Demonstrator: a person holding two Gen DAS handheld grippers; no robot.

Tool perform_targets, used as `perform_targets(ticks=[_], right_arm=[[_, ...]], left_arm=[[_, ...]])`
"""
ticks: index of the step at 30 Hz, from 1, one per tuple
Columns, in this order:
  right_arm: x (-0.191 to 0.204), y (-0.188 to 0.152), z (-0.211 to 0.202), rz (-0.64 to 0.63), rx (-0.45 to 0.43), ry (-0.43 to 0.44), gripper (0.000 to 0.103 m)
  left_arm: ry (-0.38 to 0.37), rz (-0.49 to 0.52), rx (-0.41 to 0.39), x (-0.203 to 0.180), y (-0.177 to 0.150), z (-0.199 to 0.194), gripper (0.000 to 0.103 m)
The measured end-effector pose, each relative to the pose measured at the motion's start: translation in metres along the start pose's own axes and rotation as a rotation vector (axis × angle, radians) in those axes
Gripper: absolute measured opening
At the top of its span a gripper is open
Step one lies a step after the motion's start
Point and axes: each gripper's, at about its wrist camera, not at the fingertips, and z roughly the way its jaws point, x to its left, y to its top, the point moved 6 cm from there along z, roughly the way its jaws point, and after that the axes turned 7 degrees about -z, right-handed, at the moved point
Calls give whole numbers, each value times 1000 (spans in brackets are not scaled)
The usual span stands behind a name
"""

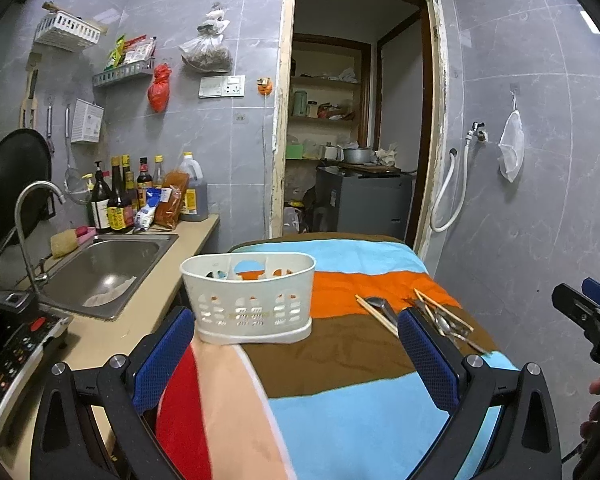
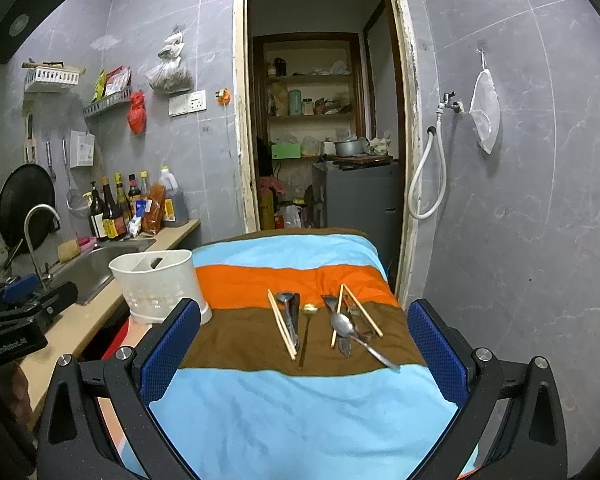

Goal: Organize utensils

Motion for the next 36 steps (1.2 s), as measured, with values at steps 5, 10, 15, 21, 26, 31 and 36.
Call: perform_targets(ticks=[5,10,15,21,26,31,36], right_arm=[[-17,18,15,-10,-22,-14,102],[-35,34,43,-19,-29,-13,102],[-52,38,80,-16,-3,2,102],[-74,33,136,-29,61,47,102],[-88,24,186,-17,128,94,102],[-96,7,239,-11,197,149,101],[-97,-18,289,-18,303,200,84]], left_arm=[[-24,-19,-7,-22,12,28,102],[-24,-21,-20,-46,23,59,102],[-36,-22,2,-67,24,89,102],[-60,-23,73,-95,16,140,102],[-62,-27,140,-108,5,181,102],[-49,-25,203,-117,-10,218,99],[-34,-26,286,-119,-26,255,82]])
